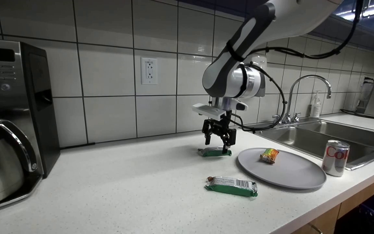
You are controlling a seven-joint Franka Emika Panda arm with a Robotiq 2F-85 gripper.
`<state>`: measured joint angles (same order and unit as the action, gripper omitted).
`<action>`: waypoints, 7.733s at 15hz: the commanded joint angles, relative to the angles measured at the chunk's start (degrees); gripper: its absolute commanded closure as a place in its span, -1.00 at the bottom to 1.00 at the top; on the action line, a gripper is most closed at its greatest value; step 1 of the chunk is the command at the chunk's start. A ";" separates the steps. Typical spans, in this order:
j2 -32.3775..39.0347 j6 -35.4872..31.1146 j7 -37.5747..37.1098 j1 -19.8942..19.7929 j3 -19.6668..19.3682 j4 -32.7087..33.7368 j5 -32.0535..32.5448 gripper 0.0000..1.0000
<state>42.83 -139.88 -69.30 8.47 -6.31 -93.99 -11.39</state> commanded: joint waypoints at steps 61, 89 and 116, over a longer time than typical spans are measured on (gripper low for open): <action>-7.15 0.93 -12.89 -3.64 0.62 -5.39 -0.28 0.64; -16.17 -3.61 20.20 -7.74 -0.12 -22.35 1.22 0.64; -18.01 -0.60 27.88 -8.68 -0.89 -19.65 -5.10 -1.00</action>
<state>26.34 -143.36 -39.65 0.54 -7.41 -114.76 -15.40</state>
